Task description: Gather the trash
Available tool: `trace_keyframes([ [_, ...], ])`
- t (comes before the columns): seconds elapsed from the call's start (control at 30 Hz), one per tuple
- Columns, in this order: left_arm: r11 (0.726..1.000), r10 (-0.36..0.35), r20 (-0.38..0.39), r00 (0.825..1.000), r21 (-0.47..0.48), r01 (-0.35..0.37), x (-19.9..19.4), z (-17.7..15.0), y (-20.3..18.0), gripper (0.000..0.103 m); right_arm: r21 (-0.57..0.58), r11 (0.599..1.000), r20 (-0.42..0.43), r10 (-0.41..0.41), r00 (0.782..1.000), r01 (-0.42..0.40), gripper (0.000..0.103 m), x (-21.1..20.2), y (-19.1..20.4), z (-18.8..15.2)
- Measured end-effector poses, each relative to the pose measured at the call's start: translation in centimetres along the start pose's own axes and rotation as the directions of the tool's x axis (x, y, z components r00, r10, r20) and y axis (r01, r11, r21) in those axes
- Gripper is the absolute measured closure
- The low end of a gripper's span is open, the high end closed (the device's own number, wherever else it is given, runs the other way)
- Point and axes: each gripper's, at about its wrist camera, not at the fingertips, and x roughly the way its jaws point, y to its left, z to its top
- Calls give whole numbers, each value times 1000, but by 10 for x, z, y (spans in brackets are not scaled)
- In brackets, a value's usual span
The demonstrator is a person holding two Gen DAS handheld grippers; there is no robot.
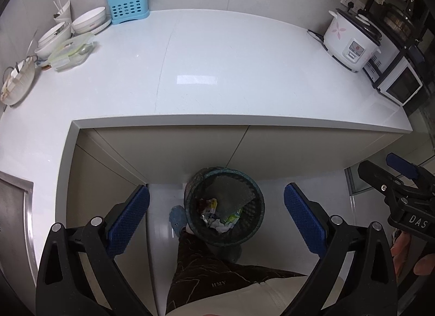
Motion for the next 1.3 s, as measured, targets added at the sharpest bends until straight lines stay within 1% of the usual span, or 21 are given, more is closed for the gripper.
trace_keyframes([
  [0.83,1000,6,13,1000,7,-6,-6,-4,-5,6,12,1000,-19,-1,1000,2,8,4,-3,-11],
  [1.3,1000,12,13,1000,7,-13,-8,-9,-1,6,5,1000,-21,10,1000,-10,8,2,3,-17],
])
